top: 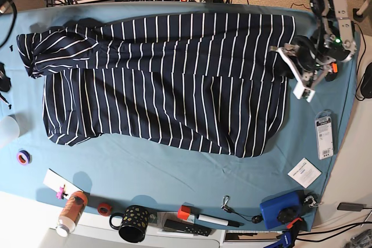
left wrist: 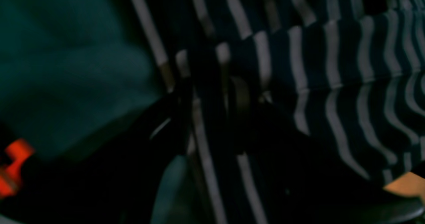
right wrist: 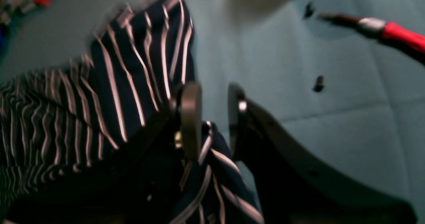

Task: Layout the t-shirt on the table in an organized manner, then fold the t-shirt properly
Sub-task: 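Release the shirt with the left gripper and move the right gripper to the shirt's side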

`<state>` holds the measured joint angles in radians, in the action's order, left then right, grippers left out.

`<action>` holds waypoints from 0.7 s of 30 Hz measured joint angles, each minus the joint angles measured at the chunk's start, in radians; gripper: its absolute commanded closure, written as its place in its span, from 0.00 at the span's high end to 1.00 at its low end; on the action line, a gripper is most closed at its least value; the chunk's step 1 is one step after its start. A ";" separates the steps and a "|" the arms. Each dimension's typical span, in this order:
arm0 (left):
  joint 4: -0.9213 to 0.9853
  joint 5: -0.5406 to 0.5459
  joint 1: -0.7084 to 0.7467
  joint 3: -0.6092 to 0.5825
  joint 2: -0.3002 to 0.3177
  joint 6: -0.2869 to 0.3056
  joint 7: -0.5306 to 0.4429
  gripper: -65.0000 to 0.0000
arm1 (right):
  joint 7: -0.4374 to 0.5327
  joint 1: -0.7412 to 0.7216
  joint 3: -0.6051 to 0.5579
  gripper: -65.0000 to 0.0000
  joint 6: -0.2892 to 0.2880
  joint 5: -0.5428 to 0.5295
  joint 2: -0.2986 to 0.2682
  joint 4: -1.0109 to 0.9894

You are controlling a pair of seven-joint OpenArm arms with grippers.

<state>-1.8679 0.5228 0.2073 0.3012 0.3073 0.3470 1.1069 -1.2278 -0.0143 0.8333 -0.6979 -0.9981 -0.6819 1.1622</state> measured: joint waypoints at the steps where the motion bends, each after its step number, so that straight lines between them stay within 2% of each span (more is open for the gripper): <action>1: 0.000 -0.002 0.000 0.000 0.010 0.000 0.000 0.30 | 0.045 -0.022 -0.034 0.22 0.000 0.025 0.008 0.000; 6: 0.000 0.002 0.000 0.000 0.027 0.000 0.003 0.30 | 0.190 -0.164 -0.230 0.22 0.003 0.255 0.044 -0.003; 9: 0.000 0.013 0.000 0.000 0.029 0.000 -0.002 0.30 | 0.258 -0.258 -0.358 0.22 0.046 0.395 0.085 -0.002; 12: 0.000 0.060 0.000 0.000 0.028 0.000 -0.012 0.30 | 0.311 -0.313 -0.482 0.22 0.062 0.484 0.132 -0.002; 14: 0.000 0.066 0.000 0.000 0.028 0.000 -0.012 0.30 | 0.329 -0.337 -0.556 0.22 0.140 0.608 0.164 -0.002; 16: 0.000 0.066 0.000 0.000 0.029 0.000 -0.012 0.30 | 0.389 -0.339 -0.618 0.22 0.212 0.721 0.190 -0.002; 18: 0.000 0.066 0.000 0.000 0.028 0.000 -0.012 0.30 | 0.414 -0.333 -0.670 0.22 0.232 0.800 0.215 -0.002; 21: 0.000 0.066 0.000 0.000 0.028 0.000 -0.016 0.30 | 0.418 -0.328 -0.732 0.21 0.234 0.830 0.246 -0.016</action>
<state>-1.8679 0.5888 0.2070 0.3012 0.3355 0.3473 1.0908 -0.8093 -0.3424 0.1009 -0.4641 -0.1680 -0.4355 1.1461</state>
